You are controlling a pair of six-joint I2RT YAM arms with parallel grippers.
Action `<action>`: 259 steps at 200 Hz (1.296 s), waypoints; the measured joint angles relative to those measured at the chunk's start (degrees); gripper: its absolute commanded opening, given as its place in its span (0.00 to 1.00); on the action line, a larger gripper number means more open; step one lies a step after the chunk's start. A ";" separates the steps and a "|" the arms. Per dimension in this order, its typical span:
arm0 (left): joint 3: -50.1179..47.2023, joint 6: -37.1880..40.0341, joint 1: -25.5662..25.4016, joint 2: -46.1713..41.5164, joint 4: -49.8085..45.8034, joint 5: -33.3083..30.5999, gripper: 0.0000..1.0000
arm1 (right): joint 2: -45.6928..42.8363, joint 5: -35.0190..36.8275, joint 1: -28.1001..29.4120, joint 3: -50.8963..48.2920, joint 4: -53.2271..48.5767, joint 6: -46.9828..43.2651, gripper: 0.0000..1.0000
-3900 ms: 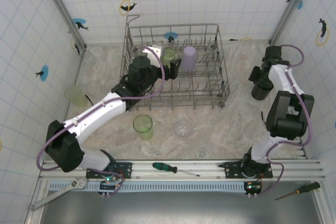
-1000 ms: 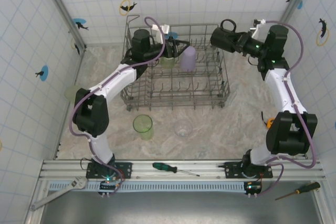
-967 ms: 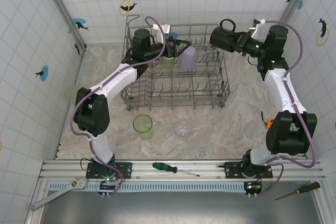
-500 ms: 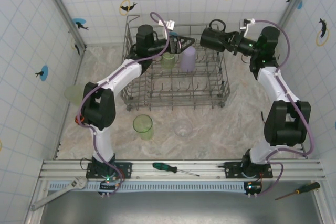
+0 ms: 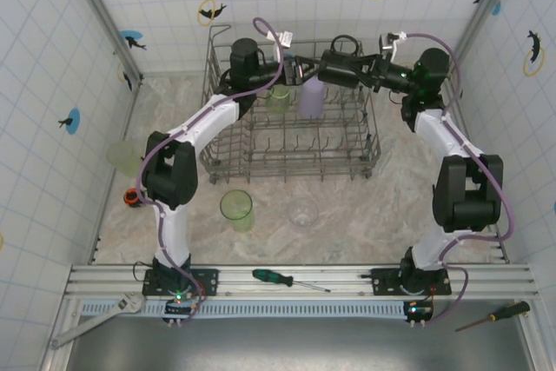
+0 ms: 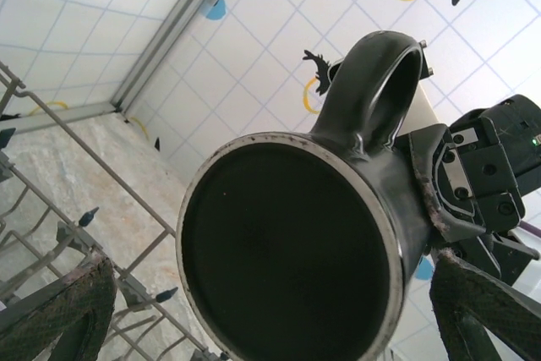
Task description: Load the cups into the dish rack
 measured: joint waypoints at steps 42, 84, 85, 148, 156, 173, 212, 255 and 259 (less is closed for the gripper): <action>0.00 -3.08 0.00 1.14 2.12 1.77 0.98 | 2.34 -1.01 0.35 0.00 5.92 4.37 0.00; 0.00 -5.77 0.00 1.16 5.16 3.37 0.98 | 3.45 -1.77 1.33 0.00 10.45 7.50 0.00; 0.00 -5.86 0.00 1.16 5.25 3.37 0.98 | 3.48 -1.77 1.33 0.00 10.47 7.52 0.00; 0.00 -8.94 -0.04 2.32 7.76 3.82 0.98 | 5.55 -2.21 1.73 0.00 15.72 11.34 0.00; 0.00 -9.09 -0.07 2.49 7.80 3.93 0.98 | 5.88 -2.23 1.75 0.00 16.33 12.13 0.00; 0.02 -9.49 -0.11 2.78 7.87 4.11 0.97 | 6.54 -2.27 1.81 0.00 17.90 13.55 0.00; 0.63 -9.97 -0.44 3.52 8.44 4.61 0.97 | 7.85 -2.36 2.12 0.11 21.44 16.35 0.00; 0.79 -11.41 -0.50 4.17 10.03 4.92 0.81 | 8.15 -2.54 2.01 0.11 23.08 17.59 0.00; 0.85 -11.50 -0.46 4.26 10.19 5.05 0.79 | 8.20 -2.62 1.97 0.11 23.26 17.64 0.00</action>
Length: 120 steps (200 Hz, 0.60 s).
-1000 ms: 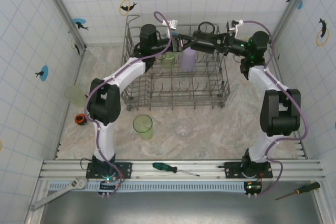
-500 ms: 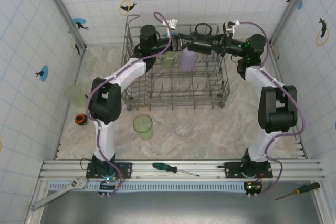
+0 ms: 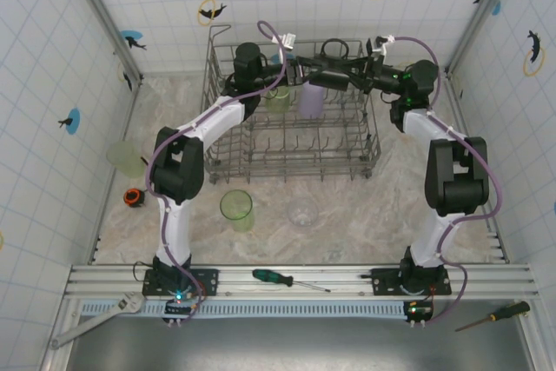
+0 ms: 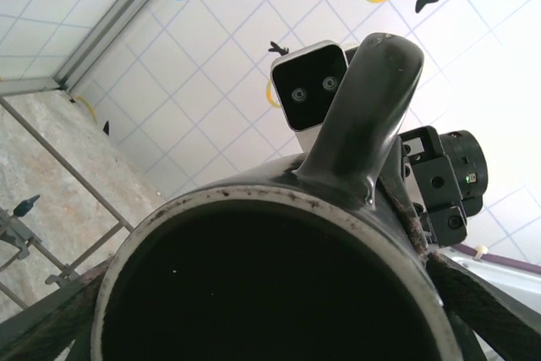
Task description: Load the cups into the dish rack
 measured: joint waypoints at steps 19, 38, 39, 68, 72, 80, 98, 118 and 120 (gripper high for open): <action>0.11 -1.05 0.00 0.13 1.03 0.22 0.72 | 0.02 -0.02 -0.02 0.31 0.44 0.48 0.00; 0.11 -1.88 0.00 0.33 2.47 0.28 0.60 | 0.02 0.00 -0.02 0.44 0.94 0.79 0.00; 0.11 -1.88 0.00 0.33 2.54 0.28 0.59 | 0.02 -0.02 -0.02 0.44 0.96 0.79 0.00; 0.11 -3.26 0.00 0.87 4.31 0.44 0.40 | 0.17 0.15 -0.04 0.44 1.38 0.98 0.00; 0.11 -3.43 0.00 0.96 4.59 0.44 0.37 | 0.22 0.20 -0.04 0.44 1.42 1.01 0.00; 0.11 -4.00 0.00 1.09 5.09 0.44 0.30 | 0.33 0.26 -0.04 0.44 1.44 1.09 0.00; 0.11 -4.81 0.00 1.36 5.86 0.42 0.15 | 0.44 0.46 -0.04 0.44 1.51 1.22 0.02; 0.13 -5.81 0.00 1.55 6.73 0.42 0.00 | 0.50 0.63 -0.09 0.44 1.79 1.46 0.08; 0.11 -5.95 0.00 1.60 6.88 0.42 0.00 | 0.50 0.66 -0.09 0.44 1.81 1.46 0.08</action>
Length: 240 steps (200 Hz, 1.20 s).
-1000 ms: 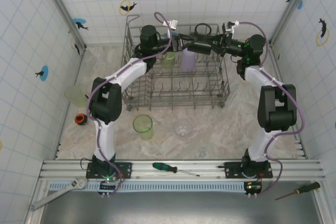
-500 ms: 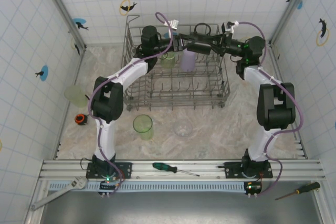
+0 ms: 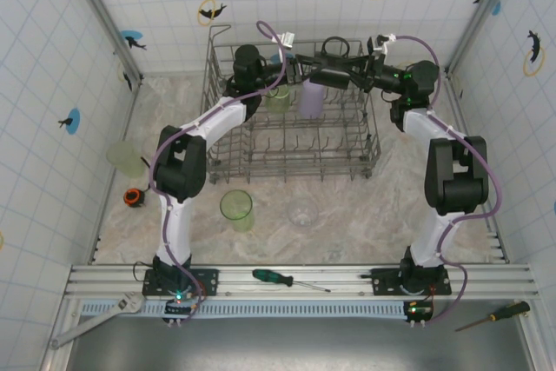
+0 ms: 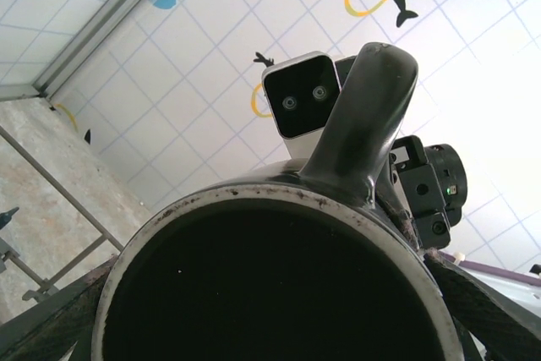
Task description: Load the cups into the dish rack
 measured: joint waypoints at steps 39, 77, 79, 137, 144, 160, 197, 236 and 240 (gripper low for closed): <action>0.00 -1.09 -0.02 0.13 0.83 -0.09 0.00 | 0.04 0.07 -0.13 0.00 0.48 0.63 0.12; 0.00 -1.92 -0.79 0.13 1.70 -0.17 0.00 | 0.15 1.62 -0.20 0.04 1.01 0.52 0.26; 0.02 -1.92 -0.85 0.13 1.75 -0.15 0.00 | 0.15 1.64 -0.20 0.07 1.07 0.37 0.26; 0.00 -2.14 -2.23 0.13 2.51 -0.24 0.00 | 0.22 2.80 -0.74 0.13 1.57 0.92 0.43; 0.00 -2.16 -2.23 0.13 2.64 -0.24 0.00 | 0.22 3.04 -0.76 0.13 1.70 0.83 0.43; 0.00 -2.19 -2.23 0.13 2.86 -0.37 0.00 | 0.22 3.32 -1.03 0.13 2.03 0.90 0.47; 0.00 -2.16 -2.23 0.13 2.97 -1.09 0.00 | 0.22 3.63 -2.12 0.11 2.16 1.22 0.53; 0.00 -2.16 -1.90 0.13 3.19 -2.49 0.00 | -0.07 3.67 -3.52 -0.48 1.68 0.20 0.56; 0.02 -2.16 -1.84 0.13 3.23 -2.62 0.00 | -0.20 3.65 -3.74 -0.72 1.29 -0.11 0.56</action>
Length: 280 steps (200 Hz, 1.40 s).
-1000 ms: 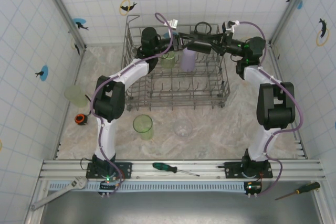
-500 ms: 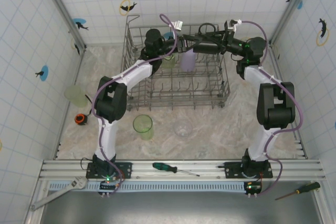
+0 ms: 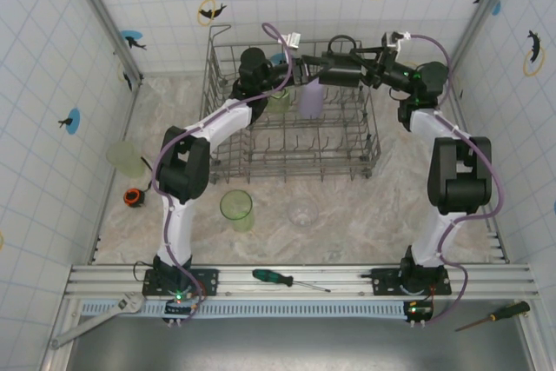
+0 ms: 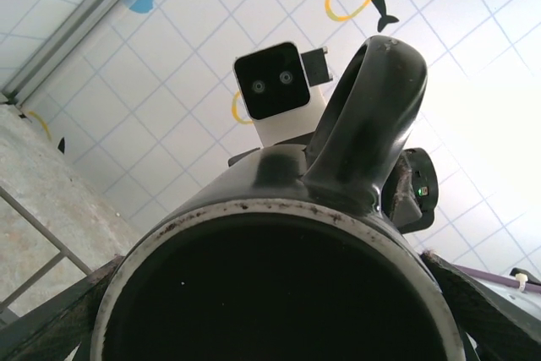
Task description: Load the cups into the dish rack
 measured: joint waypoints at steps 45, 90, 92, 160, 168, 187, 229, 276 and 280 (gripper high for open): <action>2.14 2.29 0.70 0.00 -2.95 -2.27 0.00 | -2.86 0.22 -3.65 -2.23 -8.87 -7.41 0.57; 8.09 9.51 0.74 0.02 -9.64 -5.64 0.00 | -8.98 1.73 -7.56 -3.58 -25.31 -21.29 0.57; 8.20 9.88 0.74 0.02 -9.86 -5.79 0.00 | -9.20 1.81 -7.67 -3.61 -25.90 -21.86 0.57; 16.33 24.04 -0.44 5.49 -25.55 -12.79 0.00 | -14.95 7.45 -10.56 -4.55 -49.70 -41.51 0.57; 16.94 26.45 -0.90 5.90 -28.04 -14.49 0.00 | -15.67 8.35 -10.80 -4.61 -52.57 -43.87 0.57; 17.42 31.12 -2.23 6.43 -32.65 -18.29 0.00 | -18.10 10.45 -11.28 -5.75 -58.18 -48.74 0.57; 19.19 41.18 -5.14 8.02 -39.10 -27.69 0.00 | -22.84 14.01 -11.61 -8.11 -66.36 -56.17 0.57; 22.01 49.40 -7.91 10.01 -41.46 -36.74 0.00 | -27.28 15.43 -11.08 -12.46 -68.15 -57.27 0.58; 22.16 50.07 -8.11 10.12 -41.53 -37.38 0.00 | -27.65 15.56 -10.99 -12.57 -68.35 -57.46 0.58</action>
